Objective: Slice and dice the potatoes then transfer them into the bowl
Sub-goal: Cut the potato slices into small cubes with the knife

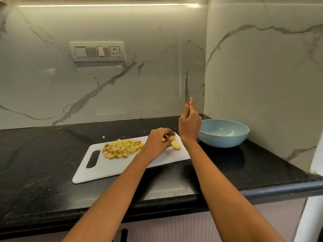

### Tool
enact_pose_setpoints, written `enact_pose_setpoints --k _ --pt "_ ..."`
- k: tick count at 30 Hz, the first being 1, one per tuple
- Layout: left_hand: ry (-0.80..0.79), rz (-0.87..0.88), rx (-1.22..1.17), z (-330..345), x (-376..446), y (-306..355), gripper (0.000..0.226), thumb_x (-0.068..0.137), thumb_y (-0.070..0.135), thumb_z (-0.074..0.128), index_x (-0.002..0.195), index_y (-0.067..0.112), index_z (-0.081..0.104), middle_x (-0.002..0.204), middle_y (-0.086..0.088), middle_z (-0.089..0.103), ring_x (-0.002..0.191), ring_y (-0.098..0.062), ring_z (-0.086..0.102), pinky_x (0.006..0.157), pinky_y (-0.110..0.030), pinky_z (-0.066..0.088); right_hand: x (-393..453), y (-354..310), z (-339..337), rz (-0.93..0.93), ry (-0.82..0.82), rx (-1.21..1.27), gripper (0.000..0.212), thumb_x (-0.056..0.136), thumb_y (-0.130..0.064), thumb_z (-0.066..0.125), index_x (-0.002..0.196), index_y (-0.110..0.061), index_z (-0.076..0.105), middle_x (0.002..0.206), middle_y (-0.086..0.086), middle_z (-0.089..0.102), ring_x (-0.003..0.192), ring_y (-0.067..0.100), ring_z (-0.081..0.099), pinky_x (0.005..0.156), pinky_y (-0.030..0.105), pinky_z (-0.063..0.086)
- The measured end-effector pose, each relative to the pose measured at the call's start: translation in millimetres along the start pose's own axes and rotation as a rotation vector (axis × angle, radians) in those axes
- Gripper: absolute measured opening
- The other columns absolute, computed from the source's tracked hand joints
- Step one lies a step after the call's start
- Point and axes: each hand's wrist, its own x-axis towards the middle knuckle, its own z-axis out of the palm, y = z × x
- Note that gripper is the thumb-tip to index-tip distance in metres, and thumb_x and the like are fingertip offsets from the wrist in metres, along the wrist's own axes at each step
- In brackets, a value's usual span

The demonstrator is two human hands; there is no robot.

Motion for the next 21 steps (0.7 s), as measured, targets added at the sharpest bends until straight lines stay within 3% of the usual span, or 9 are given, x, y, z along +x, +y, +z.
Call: enact_pose_setpoints --k 3,5,8,10,14,16,19,21 --pt "0.021 0.014 0.025 -10 -7 -6 0.023 0.085 0.007 0.062 0.107 0.012 0.067 0.111 -0.007 0.064 0.093 -0.011 0.056 0.084 -0.019 0.044 -1 1 1 -0.003 -0.009 -0.013 0.043 0.101 -0.026 0.037 0.141 -0.010 0.038 0.100 0.008 0.070 0.069 0.006 0.052 0.055 0.005 0.033" --pt "-0.031 -0.016 -0.001 -18 -18 -8 0.023 0.082 0.004 0.061 0.100 0.016 0.071 0.109 -0.005 0.065 0.098 -0.013 0.057 0.088 -0.024 0.046 -1 1 2 -0.016 -0.030 -0.010 0.043 0.101 -0.026 0.037 0.141 -0.009 0.039 0.094 0.010 0.070 0.067 0.005 0.050 0.054 0.010 0.036" --pt "-0.163 -0.105 -0.032 -28 -40 -12 0.019 0.080 0.016 0.064 0.096 0.025 0.070 0.114 0.002 0.062 0.107 -0.013 0.054 0.095 -0.031 0.044 -5 0 0 -0.019 -0.069 -0.032 0.042 0.101 -0.026 0.037 0.140 -0.008 0.041 0.095 0.009 0.069 0.069 0.005 0.051 0.054 0.009 0.037" --pt "-0.118 -0.146 -0.032 -31 -51 -18 0.023 0.080 0.026 0.067 0.104 0.028 0.066 0.115 0.007 0.060 0.105 -0.009 0.053 0.091 -0.027 0.043 -8 -1 -3 -0.006 -0.124 -0.028 0.040 0.101 -0.025 0.038 0.135 -0.006 0.047 0.097 0.007 0.069 0.073 0.004 0.051 0.056 0.007 0.036" --pt "-0.055 -0.203 -0.014 -32 -60 -25 0.036 0.083 0.035 0.066 0.117 0.023 0.062 0.113 0.006 0.063 0.096 -0.007 0.053 0.080 -0.020 0.039 -28 -7 -10 -0.033 -0.379 -0.077 0.028 0.100 -0.022 0.041 0.102 -0.006 0.064 0.078 0.003 0.060 0.065 0.006 0.050 0.056 0.020 0.037" --pt "-0.050 -0.202 -0.028 -31 -61 -25 0.034 0.083 0.035 0.066 0.114 0.021 0.064 0.113 0.004 0.065 0.094 -0.008 0.053 0.079 -0.020 0.040 -42 -13 -16 -0.057 -0.521 -0.201 0.029 0.100 -0.023 0.040 0.105 -0.007 0.064 0.083 0.006 0.062 0.068 0.014 0.055 0.055 0.023 0.040" --pt "0.010 -0.228 -0.039 -30 -64 -24 0.034 0.082 0.034 0.067 0.111 0.017 0.066 0.111 0.002 0.065 0.093 -0.009 0.053 0.081 -0.023 0.044 -65 -21 -32 -0.043 -0.651 -0.332 0.031 0.100 -0.025 0.039 0.109 -0.010 0.064 0.096 0.008 0.066 0.082 0.020 0.062 0.072 0.032 0.050" --pt "0.061 -0.263 -0.012 -31 -66 -23 0.035 0.082 0.034 0.067 0.111 0.016 0.066 0.112 0.002 0.065 0.095 -0.011 0.055 0.082 -0.023 0.044 -82 -27 -48 -0.032 -0.693 -0.416 0.032 0.100 -0.027 0.037 0.108 -0.013 0.065 0.098 0.006 0.067 0.086 0.021 0.061 0.075 0.032 0.048"
